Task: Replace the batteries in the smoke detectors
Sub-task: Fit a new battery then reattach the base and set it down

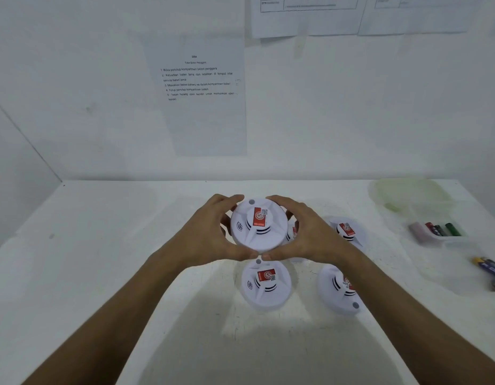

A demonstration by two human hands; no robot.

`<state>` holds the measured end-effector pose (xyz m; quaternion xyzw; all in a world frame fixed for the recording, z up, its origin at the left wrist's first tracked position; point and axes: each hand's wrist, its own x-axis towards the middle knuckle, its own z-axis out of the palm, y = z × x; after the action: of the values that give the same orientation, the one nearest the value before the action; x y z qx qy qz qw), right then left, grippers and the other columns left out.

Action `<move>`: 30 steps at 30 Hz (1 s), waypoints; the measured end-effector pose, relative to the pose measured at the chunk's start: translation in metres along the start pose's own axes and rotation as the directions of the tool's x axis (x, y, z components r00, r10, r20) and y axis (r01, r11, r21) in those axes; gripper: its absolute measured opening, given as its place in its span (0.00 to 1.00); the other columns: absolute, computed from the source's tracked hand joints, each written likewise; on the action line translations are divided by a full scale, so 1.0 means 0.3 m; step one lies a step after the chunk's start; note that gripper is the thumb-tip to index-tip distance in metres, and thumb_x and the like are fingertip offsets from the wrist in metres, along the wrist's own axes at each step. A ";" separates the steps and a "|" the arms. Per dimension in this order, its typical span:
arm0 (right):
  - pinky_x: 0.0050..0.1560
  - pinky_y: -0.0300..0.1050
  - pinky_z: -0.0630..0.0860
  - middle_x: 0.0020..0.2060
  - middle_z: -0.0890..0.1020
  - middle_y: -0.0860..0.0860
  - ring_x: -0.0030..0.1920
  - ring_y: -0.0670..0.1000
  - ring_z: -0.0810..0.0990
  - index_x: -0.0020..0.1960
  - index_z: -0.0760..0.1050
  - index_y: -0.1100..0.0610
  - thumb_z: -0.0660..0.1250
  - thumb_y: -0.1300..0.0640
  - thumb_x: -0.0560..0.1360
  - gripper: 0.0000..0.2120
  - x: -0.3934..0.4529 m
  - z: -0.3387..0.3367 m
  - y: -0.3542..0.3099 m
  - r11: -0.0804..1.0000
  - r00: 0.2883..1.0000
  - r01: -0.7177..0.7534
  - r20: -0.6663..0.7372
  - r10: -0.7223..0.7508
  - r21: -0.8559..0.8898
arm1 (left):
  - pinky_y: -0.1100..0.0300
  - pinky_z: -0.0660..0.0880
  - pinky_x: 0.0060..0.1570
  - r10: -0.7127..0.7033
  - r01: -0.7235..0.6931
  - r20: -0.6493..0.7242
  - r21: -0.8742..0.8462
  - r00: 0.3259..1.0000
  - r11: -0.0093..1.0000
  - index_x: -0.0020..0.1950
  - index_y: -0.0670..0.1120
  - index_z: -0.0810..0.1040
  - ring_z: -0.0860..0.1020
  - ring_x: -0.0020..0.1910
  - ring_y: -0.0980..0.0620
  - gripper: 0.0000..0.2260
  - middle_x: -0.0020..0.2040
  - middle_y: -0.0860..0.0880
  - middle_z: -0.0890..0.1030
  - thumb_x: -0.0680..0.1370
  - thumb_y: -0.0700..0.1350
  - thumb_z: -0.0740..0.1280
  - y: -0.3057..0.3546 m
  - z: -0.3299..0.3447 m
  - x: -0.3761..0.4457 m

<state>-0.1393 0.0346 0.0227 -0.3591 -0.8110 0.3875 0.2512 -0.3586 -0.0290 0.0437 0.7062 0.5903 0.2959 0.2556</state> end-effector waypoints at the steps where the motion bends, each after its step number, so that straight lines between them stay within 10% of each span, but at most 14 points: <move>1: 0.61 0.39 0.70 0.64 0.72 0.37 0.64 0.44 0.70 0.67 0.65 0.38 0.84 0.49 0.57 0.45 0.011 0.001 -0.002 1.000 1.000 0.006 -0.002 -0.006 -0.007 | 0.70 0.74 0.40 0.009 -0.009 -0.001 0.010 1.000 1.000 0.69 0.57 0.70 0.78 0.48 0.56 0.42 0.57 0.59 0.73 0.58 0.54 0.83 -0.001 -0.008 0.004; 11: 0.50 0.21 0.68 0.56 0.71 0.34 0.53 0.30 0.71 0.58 0.65 0.32 0.84 0.55 0.58 0.39 0.069 0.035 -0.005 1.000 0.999 0.001 0.034 -0.001 0.006 | 0.74 0.72 0.39 -0.038 0.037 -0.032 -0.023 0.999 0.999 0.65 0.56 0.73 0.77 0.46 0.59 0.37 0.55 0.60 0.75 0.59 0.51 0.83 -0.048 -0.030 0.012; 30: 0.57 0.30 0.68 0.58 0.72 0.36 0.57 0.34 0.71 0.68 0.68 0.47 0.84 0.55 0.59 0.42 0.100 0.136 0.053 0.998 0.998 -0.054 0.020 0.053 0.042 | 0.74 0.73 0.43 -0.047 0.046 -0.020 -0.033 0.999 0.998 0.61 0.61 0.71 0.76 0.50 0.62 0.36 0.55 0.62 0.74 0.59 0.51 0.83 -0.135 -0.020 0.001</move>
<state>-0.1796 0.0466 -0.0095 -0.3714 -0.7950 0.4148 0.2408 -0.3904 -0.0218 0.0191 0.6850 0.6042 0.3067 0.2677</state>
